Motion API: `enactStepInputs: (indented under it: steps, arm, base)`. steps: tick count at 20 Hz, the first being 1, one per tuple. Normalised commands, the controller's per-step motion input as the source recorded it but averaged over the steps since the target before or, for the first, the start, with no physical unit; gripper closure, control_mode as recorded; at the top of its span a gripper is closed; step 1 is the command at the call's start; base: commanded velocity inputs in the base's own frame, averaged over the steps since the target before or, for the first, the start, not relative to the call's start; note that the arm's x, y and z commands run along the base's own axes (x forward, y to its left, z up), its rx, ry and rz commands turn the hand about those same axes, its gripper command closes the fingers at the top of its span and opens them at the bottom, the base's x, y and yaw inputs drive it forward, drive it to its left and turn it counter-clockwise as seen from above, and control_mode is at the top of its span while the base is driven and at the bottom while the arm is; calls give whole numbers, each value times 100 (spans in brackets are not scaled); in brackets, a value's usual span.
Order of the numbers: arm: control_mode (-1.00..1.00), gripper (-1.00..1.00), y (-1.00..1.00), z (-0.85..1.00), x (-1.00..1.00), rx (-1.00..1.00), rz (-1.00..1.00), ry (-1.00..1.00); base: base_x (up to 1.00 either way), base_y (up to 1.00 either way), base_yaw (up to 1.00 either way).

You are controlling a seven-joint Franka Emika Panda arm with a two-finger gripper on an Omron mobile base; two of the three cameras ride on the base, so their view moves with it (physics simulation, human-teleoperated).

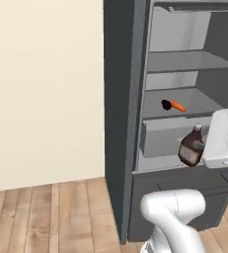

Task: Place the ketchup and mustard from the counter to the top shelf of the fridge. If the existing items in the fridge are on the top shelf, move them to other shelves.

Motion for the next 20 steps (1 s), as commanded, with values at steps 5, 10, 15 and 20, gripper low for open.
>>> enactStepInputs:
  steps: [5,10,15,20]
  arm:
    - [100,100,0,0,0,0,0,0]
    - [100,100,0,0,0,0,0,0]
    - [100,100,0,0,0,0,0,0]
    - [-100,100,2,4,19,-2,-2,0]
  base:
    - [65,-90,-24]
    - [71,-26,-15]
    - [99,6,-18]
    - [80,8,-9]
